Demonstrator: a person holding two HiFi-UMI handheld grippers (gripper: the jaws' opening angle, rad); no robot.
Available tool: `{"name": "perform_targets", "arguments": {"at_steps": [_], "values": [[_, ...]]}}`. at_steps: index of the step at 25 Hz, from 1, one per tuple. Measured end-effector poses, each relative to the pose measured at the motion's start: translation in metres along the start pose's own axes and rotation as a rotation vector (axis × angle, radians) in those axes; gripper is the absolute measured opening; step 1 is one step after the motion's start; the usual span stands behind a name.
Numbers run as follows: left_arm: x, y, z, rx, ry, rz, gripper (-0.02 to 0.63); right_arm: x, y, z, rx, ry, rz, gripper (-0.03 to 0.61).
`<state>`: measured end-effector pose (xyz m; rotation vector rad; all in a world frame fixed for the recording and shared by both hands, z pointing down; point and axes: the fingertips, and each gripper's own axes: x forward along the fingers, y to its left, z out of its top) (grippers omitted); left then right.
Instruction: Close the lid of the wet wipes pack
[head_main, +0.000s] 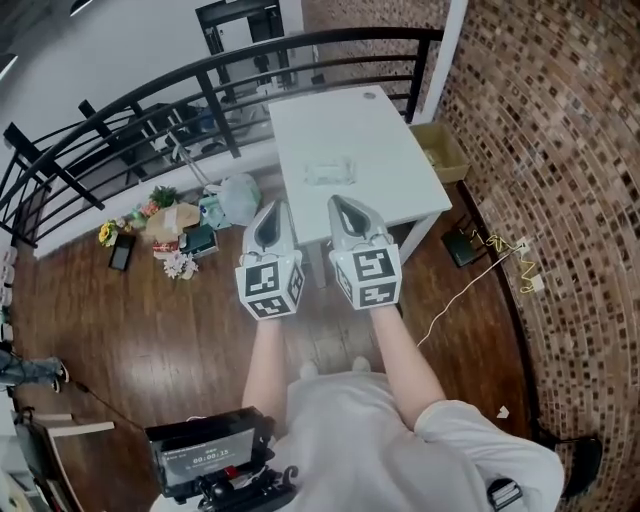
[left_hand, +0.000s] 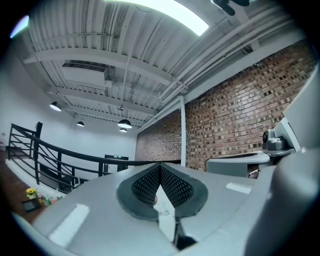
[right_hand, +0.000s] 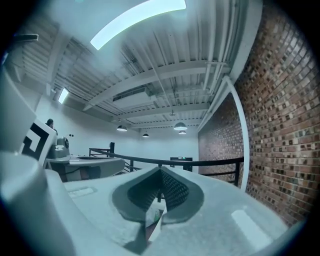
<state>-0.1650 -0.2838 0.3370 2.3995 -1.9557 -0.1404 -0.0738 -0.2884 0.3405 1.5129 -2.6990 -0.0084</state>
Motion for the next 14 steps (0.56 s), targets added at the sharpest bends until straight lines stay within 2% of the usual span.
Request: {"name": "perform_targets", "arguments": {"at_steps": [9,14], "values": [[-0.019,0.051,0.007,-0.018,-0.019,0.041,0.015,0.021,0.044,0.005,-0.040,0.002,0.026,-0.010],[-0.023,0.073,0.001,-0.021,-0.009,0.044,0.015,0.034,0.061,-0.001,-0.065,0.019,0.009,-0.011]]}}
